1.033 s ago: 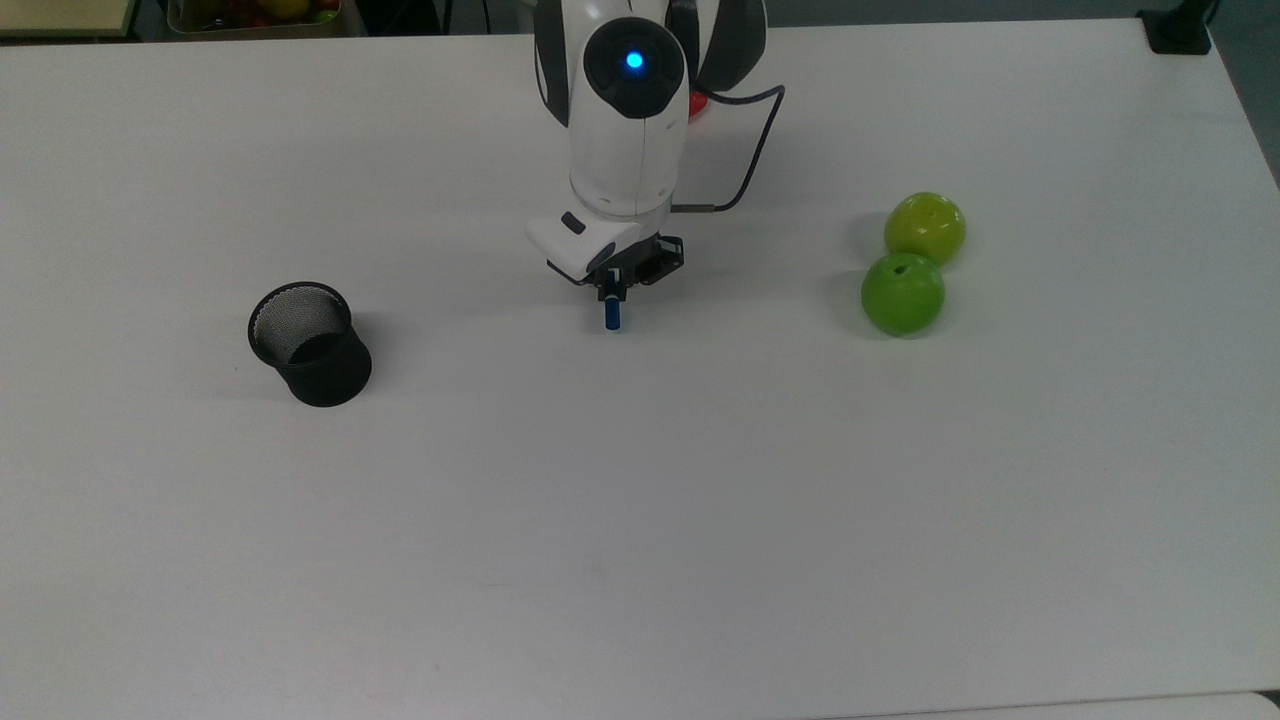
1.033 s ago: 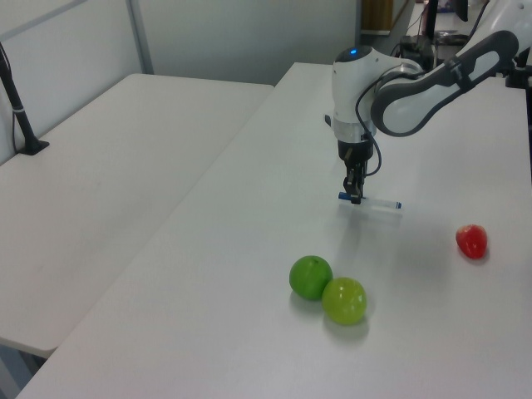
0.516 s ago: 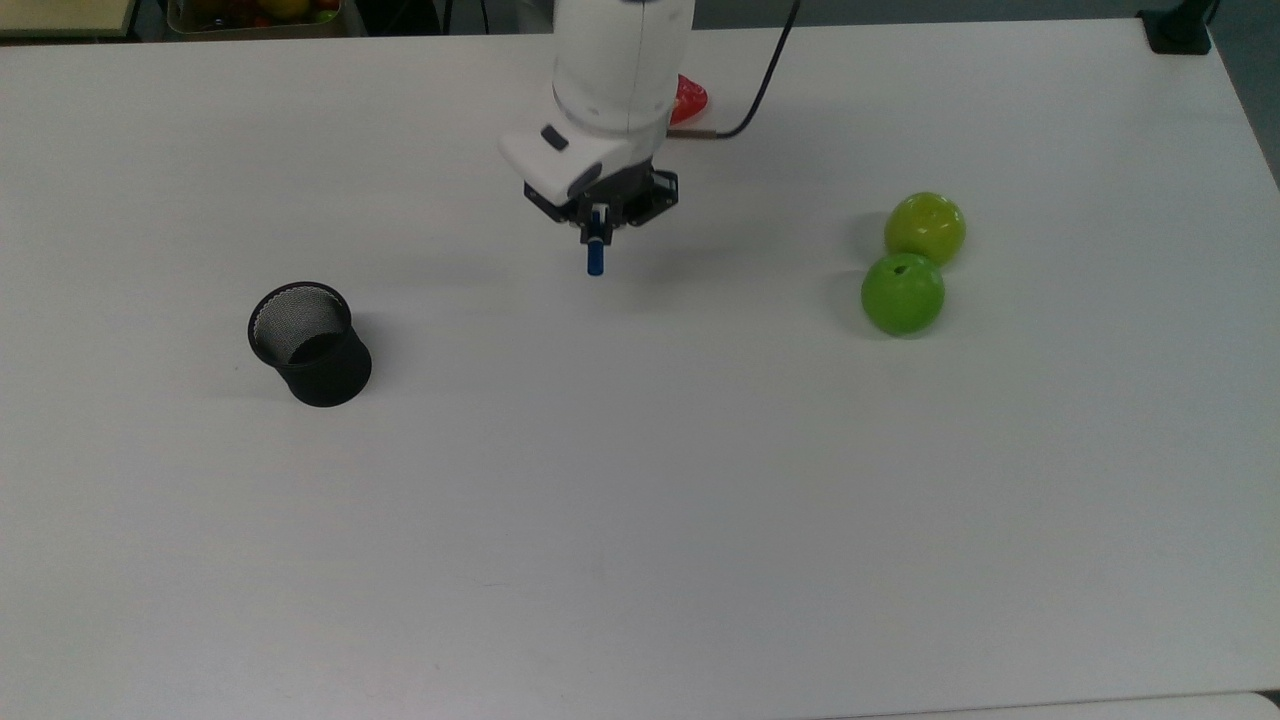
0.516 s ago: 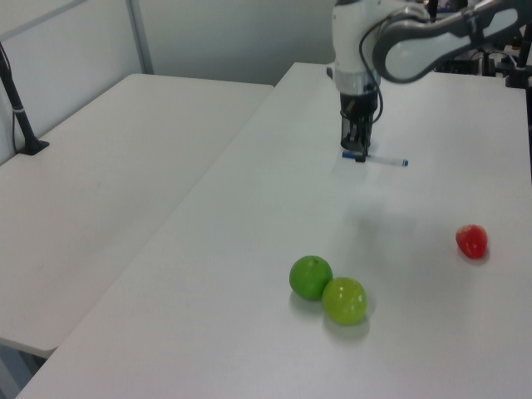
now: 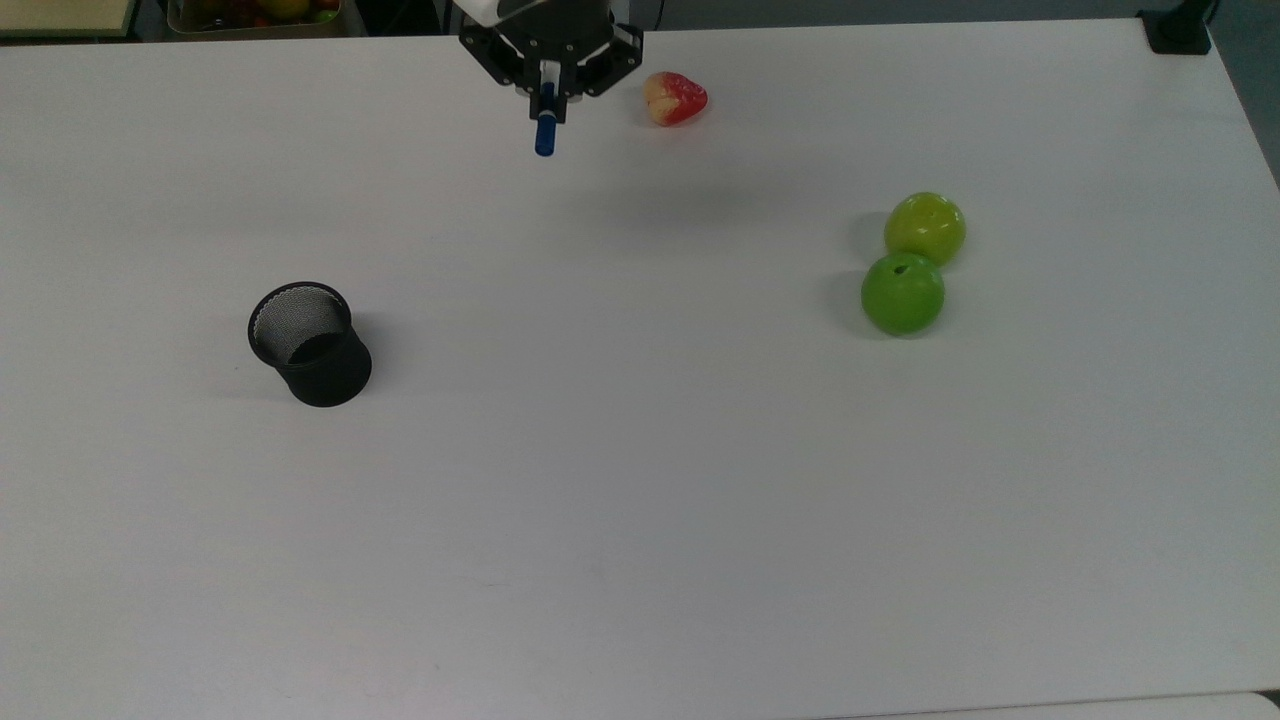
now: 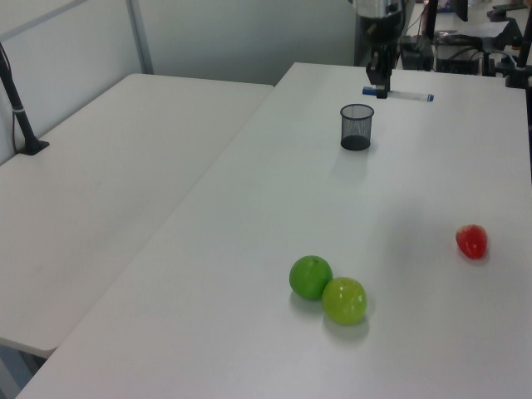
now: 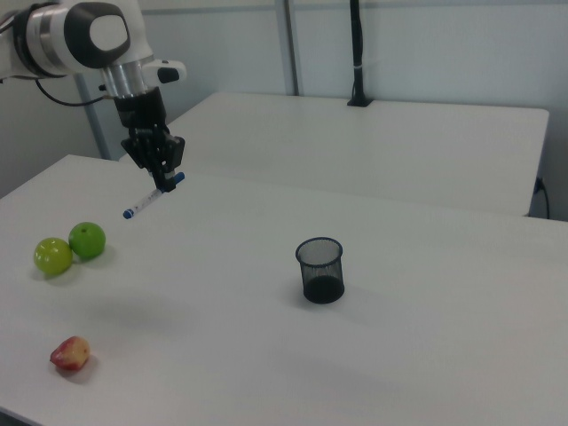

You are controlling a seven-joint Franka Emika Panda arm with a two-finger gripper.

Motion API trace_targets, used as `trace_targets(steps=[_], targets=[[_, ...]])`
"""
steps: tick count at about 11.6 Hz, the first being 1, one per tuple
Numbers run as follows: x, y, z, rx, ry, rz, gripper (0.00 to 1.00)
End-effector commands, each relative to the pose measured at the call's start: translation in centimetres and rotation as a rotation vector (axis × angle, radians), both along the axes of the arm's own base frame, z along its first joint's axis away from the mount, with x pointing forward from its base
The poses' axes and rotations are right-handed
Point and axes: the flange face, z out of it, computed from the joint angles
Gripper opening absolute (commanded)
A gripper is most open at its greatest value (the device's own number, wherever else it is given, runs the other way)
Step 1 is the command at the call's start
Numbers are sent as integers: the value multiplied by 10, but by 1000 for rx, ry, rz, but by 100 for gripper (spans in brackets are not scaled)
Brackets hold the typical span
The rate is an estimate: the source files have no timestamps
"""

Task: Place marker
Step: 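Lift the marker and carry it toward the black mesh pen cup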

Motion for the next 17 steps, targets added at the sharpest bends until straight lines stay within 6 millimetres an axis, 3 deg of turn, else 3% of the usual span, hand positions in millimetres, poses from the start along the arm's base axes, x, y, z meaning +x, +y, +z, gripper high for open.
trace_targets(steps=[1, 3, 8, 10, 14, 17], targets=[[-2, -22, 6, 0, 14, 0, 11], [3, -52, 2, 5, 23, 24, 11], [8, -170, -2, 44, -10, -6, 12], [12, -203, -2, 68, -69, -43, 11], [31, -228, -1, 82, -274, -82, 12], [55, -244, -30, 59, -398, -87, 13]])
